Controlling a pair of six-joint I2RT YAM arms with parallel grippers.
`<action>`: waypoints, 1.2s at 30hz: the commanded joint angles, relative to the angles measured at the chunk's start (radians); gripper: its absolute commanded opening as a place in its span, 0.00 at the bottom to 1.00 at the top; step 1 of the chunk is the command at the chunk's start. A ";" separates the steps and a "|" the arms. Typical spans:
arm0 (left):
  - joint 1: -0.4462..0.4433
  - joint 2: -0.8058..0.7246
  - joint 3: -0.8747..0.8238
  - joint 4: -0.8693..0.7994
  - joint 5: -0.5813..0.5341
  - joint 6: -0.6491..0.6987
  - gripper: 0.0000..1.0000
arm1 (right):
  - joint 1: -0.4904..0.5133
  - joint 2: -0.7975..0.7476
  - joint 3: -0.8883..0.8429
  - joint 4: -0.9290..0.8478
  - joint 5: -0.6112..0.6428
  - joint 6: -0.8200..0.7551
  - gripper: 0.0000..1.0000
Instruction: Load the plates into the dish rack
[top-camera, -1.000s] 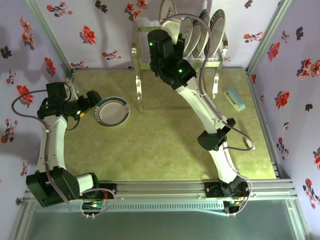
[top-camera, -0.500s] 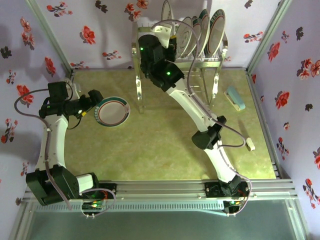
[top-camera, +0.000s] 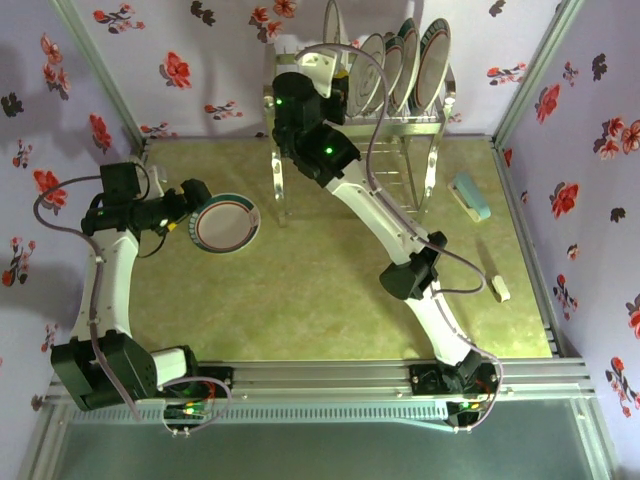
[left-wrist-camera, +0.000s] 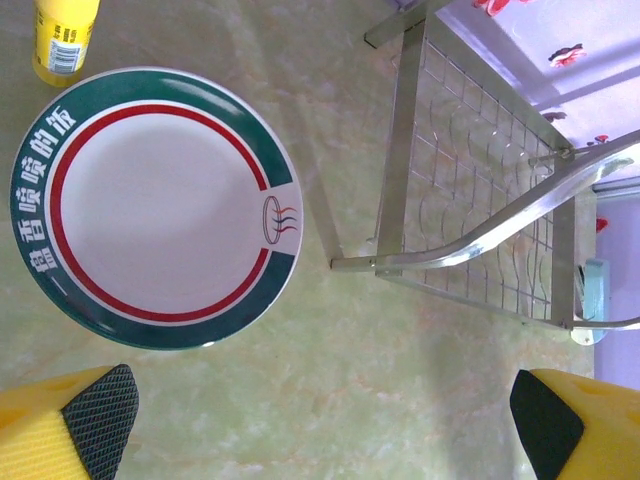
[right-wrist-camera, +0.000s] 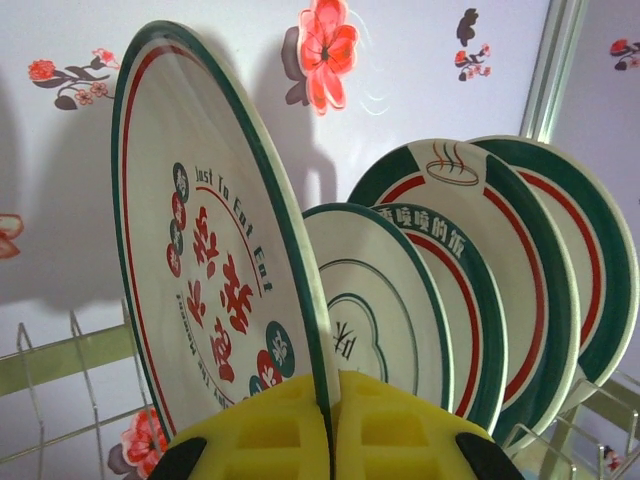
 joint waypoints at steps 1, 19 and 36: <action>-0.009 0.008 -0.014 0.016 0.023 -0.001 1.00 | -0.002 0.004 0.038 0.080 0.042 -0.033 0.00; -0.011 0.004 -0.016 0.012 0.023 0.003 1.00 | -0.025 0.023 0.022 -0.073 0.020 0.123 0.00; -0.014 0.012 -0.018 0.017 0.022 0.000 1.00 | -0.047 0.042 0.021 -0.161 -0.046 0.224 0.00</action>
